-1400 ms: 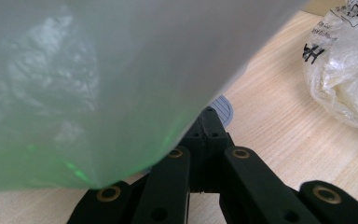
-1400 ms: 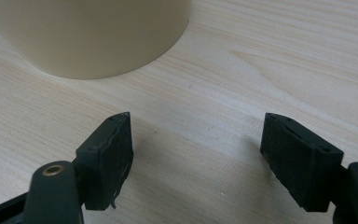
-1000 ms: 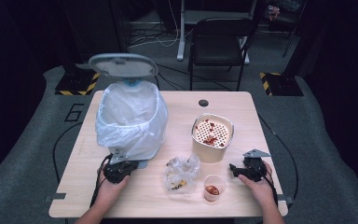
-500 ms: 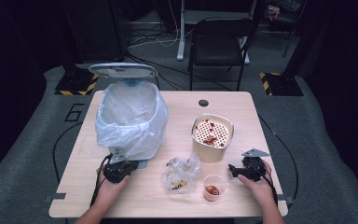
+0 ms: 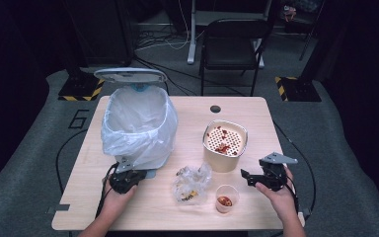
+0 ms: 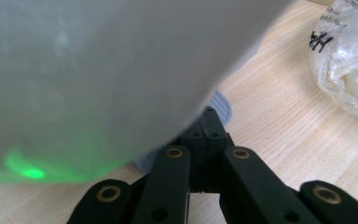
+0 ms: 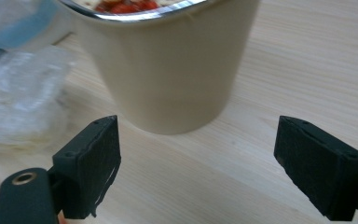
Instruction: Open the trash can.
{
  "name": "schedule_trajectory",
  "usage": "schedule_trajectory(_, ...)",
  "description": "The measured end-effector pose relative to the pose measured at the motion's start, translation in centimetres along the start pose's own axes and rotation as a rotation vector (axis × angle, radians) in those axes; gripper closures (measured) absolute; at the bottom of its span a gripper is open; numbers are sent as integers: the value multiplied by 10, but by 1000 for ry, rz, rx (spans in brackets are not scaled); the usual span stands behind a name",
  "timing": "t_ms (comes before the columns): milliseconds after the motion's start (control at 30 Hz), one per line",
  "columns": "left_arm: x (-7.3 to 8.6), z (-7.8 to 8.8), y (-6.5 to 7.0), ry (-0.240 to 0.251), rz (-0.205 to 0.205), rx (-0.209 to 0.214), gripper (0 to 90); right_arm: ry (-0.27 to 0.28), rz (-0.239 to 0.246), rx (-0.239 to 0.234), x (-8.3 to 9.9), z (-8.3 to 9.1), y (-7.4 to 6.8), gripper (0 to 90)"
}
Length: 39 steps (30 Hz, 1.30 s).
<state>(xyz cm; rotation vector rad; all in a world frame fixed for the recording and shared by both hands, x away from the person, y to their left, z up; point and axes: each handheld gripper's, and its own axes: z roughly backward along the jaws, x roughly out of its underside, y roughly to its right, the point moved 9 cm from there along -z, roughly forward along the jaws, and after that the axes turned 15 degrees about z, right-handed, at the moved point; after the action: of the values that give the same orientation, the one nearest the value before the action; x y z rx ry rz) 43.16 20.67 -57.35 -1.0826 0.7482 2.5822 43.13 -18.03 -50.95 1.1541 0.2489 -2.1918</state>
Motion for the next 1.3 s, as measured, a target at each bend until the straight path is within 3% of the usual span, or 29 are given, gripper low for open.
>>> schedule_trajectory(33,0,0,0,-1,-5,-3,900,6,8,-12,-4,1,-4,136)
schedule_trajectory(67,1,1,-2,-20,-36,-14,900,6,22,-24,-7,3,-7,135)
schedule_trajectory(400,1,2,-3,-28,-59,-33,900,69,103,-152,-44,0,-47,113)
schedule_trajectory(800,1,1,-2,-21,-43,-27,900,69,196,-307,-70,-14,-99,43)
schedule_trajectory(1033,1,1,-2,-20,-42,-24,900,26,243,-338,-76,-31,-115,21)
schedule_trajectory(1200,1,1,-2,-22,-45,-24,900,-38,276,-331,-69,-44,-118,14)
schedule_trajectory(1300,1,1,-2,-22,-44,-24,900,-43,279,-334,-70,-46,-117,31)
